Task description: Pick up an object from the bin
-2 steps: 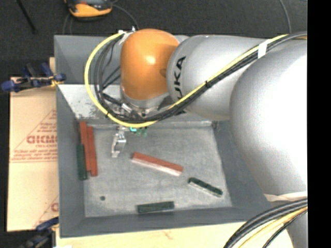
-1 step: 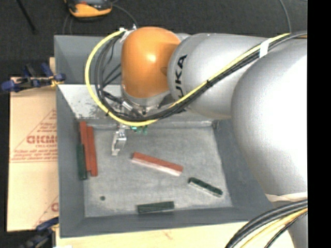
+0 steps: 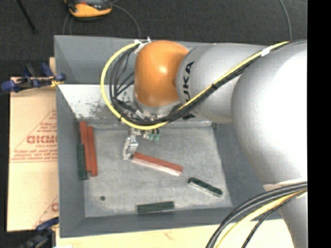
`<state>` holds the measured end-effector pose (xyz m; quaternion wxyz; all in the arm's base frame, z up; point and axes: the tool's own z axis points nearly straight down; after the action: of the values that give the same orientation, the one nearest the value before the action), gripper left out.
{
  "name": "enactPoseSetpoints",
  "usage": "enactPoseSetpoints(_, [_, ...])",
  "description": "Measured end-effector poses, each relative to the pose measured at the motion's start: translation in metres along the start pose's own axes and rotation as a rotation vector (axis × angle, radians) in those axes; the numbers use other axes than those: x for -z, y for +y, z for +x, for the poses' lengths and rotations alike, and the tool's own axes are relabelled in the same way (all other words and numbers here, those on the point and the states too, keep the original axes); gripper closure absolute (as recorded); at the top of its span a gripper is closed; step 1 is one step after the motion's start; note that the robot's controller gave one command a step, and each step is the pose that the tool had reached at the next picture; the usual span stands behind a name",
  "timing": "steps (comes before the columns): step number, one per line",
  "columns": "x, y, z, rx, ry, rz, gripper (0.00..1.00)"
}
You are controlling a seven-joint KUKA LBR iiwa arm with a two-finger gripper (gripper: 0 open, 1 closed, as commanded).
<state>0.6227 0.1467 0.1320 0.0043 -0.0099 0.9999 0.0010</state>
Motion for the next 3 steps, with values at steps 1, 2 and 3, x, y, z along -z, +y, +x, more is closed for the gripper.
enactPoseSetpoints(1, [-0.019,-0.022,-0.003,0.112,0.011,0.003,0.00])
enactPoseSetpoints(2, [-0.052,-0.058,0.024,0.020,0.016,-0.005,1.00])
enactPoseSetpoints(3, [-0.052,-0.058,0.024,0.019,0.015,-0.006,1.00])
